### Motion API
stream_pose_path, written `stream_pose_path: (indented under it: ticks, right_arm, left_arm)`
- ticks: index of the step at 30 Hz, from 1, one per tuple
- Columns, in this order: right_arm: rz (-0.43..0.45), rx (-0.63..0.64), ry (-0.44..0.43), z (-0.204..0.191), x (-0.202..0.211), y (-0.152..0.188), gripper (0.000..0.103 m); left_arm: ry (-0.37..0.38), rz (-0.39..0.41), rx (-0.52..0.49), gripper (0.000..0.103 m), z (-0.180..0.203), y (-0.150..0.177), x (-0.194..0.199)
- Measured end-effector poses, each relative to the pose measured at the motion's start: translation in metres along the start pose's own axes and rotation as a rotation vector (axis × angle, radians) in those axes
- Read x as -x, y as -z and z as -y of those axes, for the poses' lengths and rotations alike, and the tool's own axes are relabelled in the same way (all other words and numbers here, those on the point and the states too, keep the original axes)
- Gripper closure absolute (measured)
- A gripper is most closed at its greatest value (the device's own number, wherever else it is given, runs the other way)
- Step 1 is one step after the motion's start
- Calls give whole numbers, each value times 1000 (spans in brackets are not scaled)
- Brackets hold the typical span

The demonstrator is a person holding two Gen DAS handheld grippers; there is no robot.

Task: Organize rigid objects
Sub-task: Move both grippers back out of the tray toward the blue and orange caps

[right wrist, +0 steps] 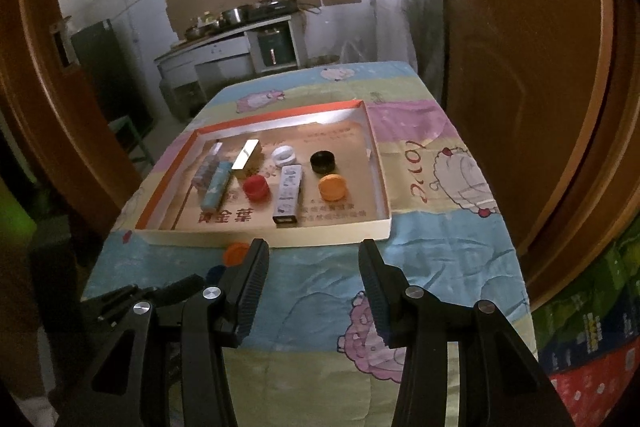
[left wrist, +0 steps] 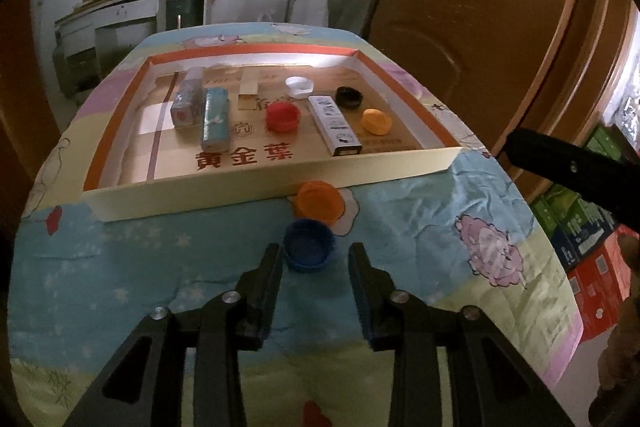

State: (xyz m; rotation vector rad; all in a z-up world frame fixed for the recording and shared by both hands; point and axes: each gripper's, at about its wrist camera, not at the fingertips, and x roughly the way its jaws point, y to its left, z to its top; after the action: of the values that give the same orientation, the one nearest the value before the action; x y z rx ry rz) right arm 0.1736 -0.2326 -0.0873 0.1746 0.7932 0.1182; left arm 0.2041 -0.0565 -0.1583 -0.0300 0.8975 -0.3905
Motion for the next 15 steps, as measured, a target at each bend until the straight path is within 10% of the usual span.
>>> stream_pose_path:
  ticks: [3, 15]
  right_arm:
    - [-7, -8, -5, 3, -4, 0, 55]
    - [-32, -25, -10, 8, -15, 3, 55]
  left_arm:
    - [-2, -12, 0, 48, -1, -1, -5]
    - [-26, -35, 11, 54, -4, -9, -18]
